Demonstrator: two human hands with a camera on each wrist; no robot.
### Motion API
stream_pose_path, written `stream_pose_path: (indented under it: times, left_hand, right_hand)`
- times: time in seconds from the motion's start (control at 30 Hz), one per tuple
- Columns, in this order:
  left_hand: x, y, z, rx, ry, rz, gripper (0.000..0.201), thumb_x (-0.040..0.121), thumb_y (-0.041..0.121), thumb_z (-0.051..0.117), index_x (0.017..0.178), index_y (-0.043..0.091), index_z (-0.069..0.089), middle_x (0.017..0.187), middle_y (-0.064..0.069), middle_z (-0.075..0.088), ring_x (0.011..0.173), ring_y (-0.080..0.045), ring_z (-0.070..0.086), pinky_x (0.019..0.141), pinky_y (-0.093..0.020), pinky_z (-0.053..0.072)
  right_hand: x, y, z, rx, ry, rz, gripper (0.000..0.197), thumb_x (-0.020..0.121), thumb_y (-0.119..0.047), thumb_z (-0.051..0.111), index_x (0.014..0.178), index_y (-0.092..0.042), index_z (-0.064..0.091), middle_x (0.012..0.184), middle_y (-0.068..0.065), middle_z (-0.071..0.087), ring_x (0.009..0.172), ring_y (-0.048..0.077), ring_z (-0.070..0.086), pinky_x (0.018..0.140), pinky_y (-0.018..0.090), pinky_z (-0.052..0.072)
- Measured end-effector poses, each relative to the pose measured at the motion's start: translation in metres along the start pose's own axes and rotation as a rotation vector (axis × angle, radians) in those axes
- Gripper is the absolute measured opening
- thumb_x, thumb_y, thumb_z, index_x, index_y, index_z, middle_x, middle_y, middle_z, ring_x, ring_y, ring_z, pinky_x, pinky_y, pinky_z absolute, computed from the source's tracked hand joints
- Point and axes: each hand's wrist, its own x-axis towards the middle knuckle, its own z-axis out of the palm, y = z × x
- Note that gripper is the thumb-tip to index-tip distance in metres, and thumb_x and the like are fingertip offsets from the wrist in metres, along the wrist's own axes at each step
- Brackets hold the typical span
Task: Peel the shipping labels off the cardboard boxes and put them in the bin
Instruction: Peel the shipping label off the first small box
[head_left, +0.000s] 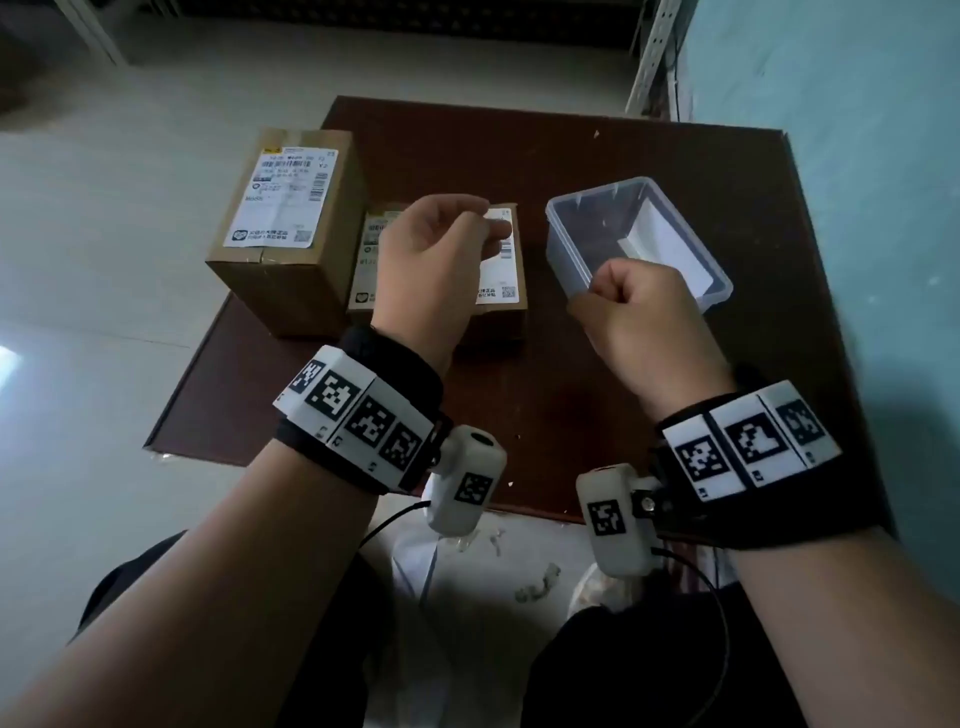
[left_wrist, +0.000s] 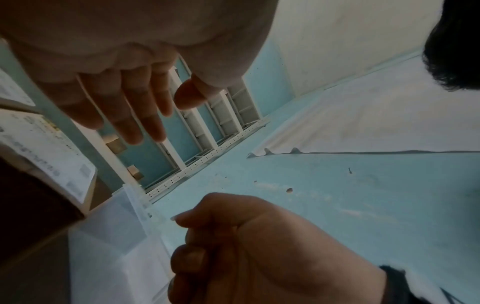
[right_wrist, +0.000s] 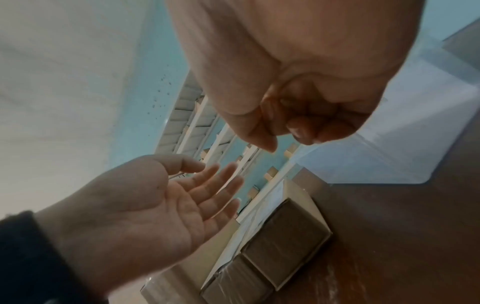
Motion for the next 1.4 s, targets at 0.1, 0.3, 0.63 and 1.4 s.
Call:
stream_pose_path:
  times: [0.1,0.3,0.63,1.4]
  left_hand:
    - [0.004,-0.004,0.004,0.022,0.019,-0.01,0.017,0.094,0.006,0.055,0.096,0.015,0.07,0.094,-0.005,0.079,0.086,-0.009,0.071,0.068,-0.015,0.05]
    - [0.007,-0.013,0.013,0.127,-0.043,-0.007,0.016,0.094,0.011,0.057,0.1,0.017,0.07,0.097,-0.002,0.078,0.085,-0.009,0.066,0.07,-0.021,0.052]
    - [0.011,-0.017,0.011,0.431,-0.198,0.025,0.017,0.098,0.024,0.057,0.11,0.024,0.069,0.069,0.014,0.058,0.054,0.005,0.054,0.051,-0.013,0.042]
    - [0.019,-0.021,-0.003,0.576,-0.158,-0.006,0.053,0.087,0.029,0.067,0.137,0.02,0.051,0.121,-0.001,0.066,0.105,-0.017,0.066,0.081,-0.032,0.059]
  right_hand:
    - [0.005,0.008,-0.003,0.013,0.06,0.001,0.033,0.091,-0.01,0.064,0.067,-0.018,0.043,0.061,0.005,0.042,0.055,0.018,0.04,0.056,0.031,0.034]
    - [0.01,0.014,-0.005,0.002,0.089,-0.023,0.021,0.091,-0.012,0.067,0.075,-0.009,0.054,0.063,0.003,0.049,0.054,0.014,0.045,0.051,0.027,0.039]
    - [0.017,0.011,0.005,0.053,0.054,0.027,0.011,0.096,-0.022,0.072,0.105,-0.022,0.066,0.091,-0.01,0.066,0.082,0.0,0.063,0.075,0.02,0.055]
    - [0.019,0.01,0.038,0.023,-0.123,0.186,0.027,0.103,-0.032,0.062,0.125,-0.021,0.075,0.092,-0.01,0.075,0.077,0.01,0.072,0.07,0.035,0.053]
